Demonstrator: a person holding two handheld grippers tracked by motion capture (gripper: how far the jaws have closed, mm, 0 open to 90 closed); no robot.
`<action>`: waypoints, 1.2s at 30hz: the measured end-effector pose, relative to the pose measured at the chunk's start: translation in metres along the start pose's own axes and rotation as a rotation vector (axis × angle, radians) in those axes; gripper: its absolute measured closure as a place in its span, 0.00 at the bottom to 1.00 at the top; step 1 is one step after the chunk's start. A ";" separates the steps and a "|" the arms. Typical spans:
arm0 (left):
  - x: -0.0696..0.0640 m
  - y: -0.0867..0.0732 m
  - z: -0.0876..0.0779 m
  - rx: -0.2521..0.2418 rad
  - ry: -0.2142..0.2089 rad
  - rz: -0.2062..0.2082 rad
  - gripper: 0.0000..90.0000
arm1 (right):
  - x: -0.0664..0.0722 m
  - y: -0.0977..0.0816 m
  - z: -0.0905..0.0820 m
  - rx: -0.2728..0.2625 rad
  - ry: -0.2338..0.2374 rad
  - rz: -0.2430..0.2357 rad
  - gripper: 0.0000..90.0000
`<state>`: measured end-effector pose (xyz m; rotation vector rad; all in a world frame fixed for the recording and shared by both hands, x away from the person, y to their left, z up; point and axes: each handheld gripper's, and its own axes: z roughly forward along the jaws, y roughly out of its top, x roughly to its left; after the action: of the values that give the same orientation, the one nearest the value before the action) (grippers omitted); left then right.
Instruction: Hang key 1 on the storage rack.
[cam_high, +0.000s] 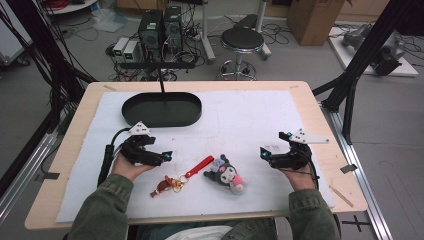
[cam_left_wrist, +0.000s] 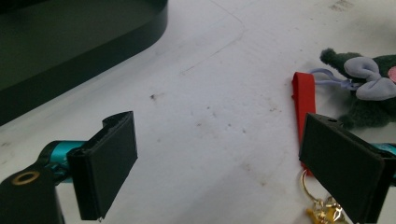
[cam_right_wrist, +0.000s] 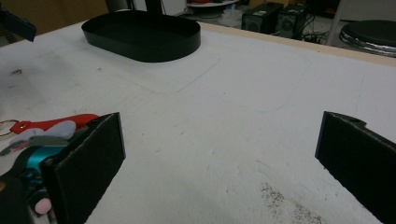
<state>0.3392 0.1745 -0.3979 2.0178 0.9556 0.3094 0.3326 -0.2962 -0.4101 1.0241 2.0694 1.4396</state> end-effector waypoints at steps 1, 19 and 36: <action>-0.005 0.005 0.005 0.013 0.002 0.024 0.13 | 0.000 0.000 0.000 -0.001 0.000 -0.008 0.00; -0.036 0.031 0.050 0.148 -0.029 0.135 0.14 | -0.002 0.000 -0.002 -0.012 -0.010 -0.001 0.00; -0.062 0.040 0.086 0.291 -0.062 0.210 0.23 | -0.003 -0.001 -0.003 -0.006 -0.006 0.004 0.00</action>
<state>0.3635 0.0643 -0.4106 2.3865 0.7868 0.2289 0.3325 -0.3004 -0.4098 1.0296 2.0591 1.4423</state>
